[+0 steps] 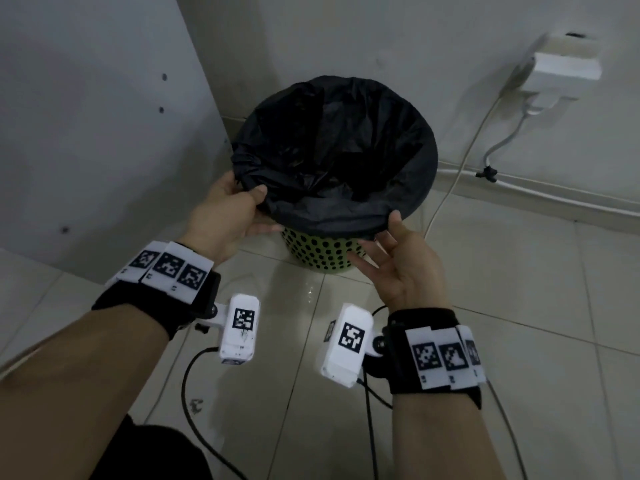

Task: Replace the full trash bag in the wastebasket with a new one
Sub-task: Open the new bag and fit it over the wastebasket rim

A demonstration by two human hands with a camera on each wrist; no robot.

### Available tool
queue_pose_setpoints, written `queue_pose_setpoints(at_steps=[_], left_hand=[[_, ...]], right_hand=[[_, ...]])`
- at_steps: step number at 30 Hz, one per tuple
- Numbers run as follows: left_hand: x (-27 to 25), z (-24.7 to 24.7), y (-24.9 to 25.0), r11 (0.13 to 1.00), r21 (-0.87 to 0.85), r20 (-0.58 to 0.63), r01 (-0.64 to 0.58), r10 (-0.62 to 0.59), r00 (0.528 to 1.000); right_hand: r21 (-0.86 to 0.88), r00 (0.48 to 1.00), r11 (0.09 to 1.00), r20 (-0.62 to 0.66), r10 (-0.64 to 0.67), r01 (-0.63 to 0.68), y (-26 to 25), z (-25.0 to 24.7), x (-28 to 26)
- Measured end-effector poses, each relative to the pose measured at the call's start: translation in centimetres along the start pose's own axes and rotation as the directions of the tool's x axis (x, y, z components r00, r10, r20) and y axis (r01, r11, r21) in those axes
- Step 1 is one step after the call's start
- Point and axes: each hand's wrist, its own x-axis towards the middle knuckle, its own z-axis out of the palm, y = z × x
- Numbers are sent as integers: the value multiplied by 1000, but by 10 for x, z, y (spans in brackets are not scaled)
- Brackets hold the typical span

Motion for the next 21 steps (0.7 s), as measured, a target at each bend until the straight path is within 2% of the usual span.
queue_pose_setpoints(at_steps=[2,7,15,18,21], left_hand=[[-3,0,-1,999,-48,-15,8,-8,1000],[-2,-5,2,999,-32,-8,-7,7,1000],[-12,-4,0,995,-83,26,48,-46,999],[-17,3,-7,996,-73,61,51,-46,997],[-20,6,-7,991,-124,41,46,-41,998]], right_hand=[[39,1000,999,1,1,-1,5,3,-4],[142,996,988,74,44,-55,12,14,-11],[207,996,978,93,12,-31,31,23,-18],[179,992,981,114,61,-80,33,37,-21],[240,987,960,105,119,-141,38,48,-24]])
